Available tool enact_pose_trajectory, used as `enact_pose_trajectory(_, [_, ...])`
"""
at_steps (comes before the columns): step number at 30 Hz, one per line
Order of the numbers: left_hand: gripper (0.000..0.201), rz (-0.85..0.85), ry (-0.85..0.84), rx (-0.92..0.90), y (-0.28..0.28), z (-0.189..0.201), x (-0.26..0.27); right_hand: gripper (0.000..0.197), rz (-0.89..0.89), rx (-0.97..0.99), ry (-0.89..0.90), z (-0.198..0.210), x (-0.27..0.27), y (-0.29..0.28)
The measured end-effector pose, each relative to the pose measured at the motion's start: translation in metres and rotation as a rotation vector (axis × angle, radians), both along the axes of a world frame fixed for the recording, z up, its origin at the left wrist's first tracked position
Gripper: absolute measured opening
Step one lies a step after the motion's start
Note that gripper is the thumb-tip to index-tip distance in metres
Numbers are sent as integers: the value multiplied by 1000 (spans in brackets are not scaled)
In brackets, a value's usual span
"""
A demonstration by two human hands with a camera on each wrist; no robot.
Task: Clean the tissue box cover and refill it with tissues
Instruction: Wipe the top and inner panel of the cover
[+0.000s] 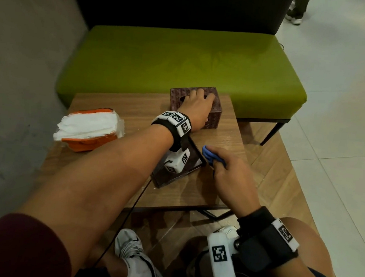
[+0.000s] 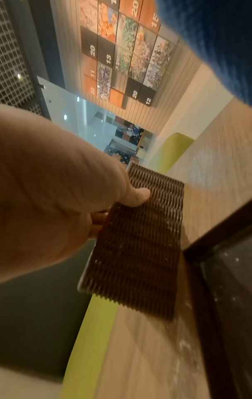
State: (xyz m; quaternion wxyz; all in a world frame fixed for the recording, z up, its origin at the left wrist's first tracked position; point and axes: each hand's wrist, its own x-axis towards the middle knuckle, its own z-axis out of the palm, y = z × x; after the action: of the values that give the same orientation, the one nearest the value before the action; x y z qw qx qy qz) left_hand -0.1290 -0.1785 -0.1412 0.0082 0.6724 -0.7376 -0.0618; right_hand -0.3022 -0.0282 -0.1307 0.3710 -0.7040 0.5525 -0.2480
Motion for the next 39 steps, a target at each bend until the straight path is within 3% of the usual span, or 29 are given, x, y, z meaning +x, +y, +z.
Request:
enact_pose_trajectory(4, [71,36,197,-49,12,16,14,41,-14,12,-23,-2,1,-4])
enact_pose_trajectory(8, [38,79,474,-164,62,29,44,41,-106,-38,-57,-12,0,-10])
enact_pose_trajectory(10, [45,94,434,-113,99,25,55,42,-127,-34,-53,-16,1,-11])
enact_pose_trajectory(14, [106,148,195,186,154,-7,62,44,-134,82,-174,-18,7,-13])
enact_pose_trajectory(16, [124,151,160,239,165,-22,60,44,-127,92,-205,-19,9,-9])
enact_pose_trajectory(23, [112,166,153,222,168,-25,59,44,-95,34,-216,-18,10,4])
enact_pose_trajectory(25, [100,237,354,247,169,-13,65,42,-130,14,-245,-12,10,8])
enact_pose_trajectory(29, [50,452,1128,348,176,17,83,45,-188,-49,-367,5,14,16])
enact_pose_trajectory(33, [63,491,1746,603,195,26,95,50,-87,-182,-435,12,34,26])
enact_pose_trajectory(36, [65,454,1991,690,208,19,91,52,8,-297,-438,13,55,31])
enact_pose_trajectory(39, [62,449,2117,701,214,15,84,53,48,-373,-332,10,73,28])
